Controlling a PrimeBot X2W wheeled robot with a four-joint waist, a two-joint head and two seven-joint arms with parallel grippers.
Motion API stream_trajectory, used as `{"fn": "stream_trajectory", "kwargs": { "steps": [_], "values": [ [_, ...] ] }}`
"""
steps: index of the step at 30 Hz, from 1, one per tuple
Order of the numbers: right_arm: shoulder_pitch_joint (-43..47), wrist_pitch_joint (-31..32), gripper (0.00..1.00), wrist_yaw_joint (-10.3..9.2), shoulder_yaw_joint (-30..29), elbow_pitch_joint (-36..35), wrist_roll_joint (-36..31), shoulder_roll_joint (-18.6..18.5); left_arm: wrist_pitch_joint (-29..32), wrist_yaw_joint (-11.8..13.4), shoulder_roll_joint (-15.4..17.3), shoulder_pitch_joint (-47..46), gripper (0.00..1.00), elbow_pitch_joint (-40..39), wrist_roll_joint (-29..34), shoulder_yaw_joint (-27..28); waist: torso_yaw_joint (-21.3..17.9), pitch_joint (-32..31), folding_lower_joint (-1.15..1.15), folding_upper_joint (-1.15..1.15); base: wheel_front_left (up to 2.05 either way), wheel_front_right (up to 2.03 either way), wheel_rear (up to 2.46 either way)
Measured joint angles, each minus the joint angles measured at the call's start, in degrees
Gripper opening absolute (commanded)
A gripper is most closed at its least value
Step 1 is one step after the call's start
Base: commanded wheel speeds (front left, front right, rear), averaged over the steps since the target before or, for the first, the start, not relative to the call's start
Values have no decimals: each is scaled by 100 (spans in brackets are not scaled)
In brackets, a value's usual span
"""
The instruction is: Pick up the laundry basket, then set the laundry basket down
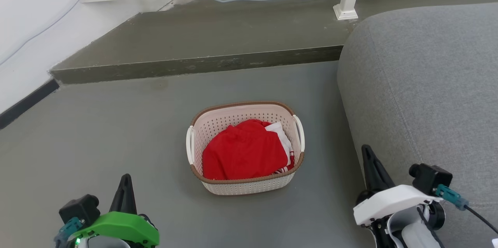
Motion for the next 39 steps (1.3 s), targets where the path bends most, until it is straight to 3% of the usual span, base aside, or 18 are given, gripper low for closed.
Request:
{"fn": "stream_trajectory", "kwargs": {
  "steps": [39],
  "values": [
    [-94,617,0,407,-781,9,2922,-165,748,-499,-9,-90,0,25,-2581,570,0,-73,0,0,0,0,0]
  ]
}}
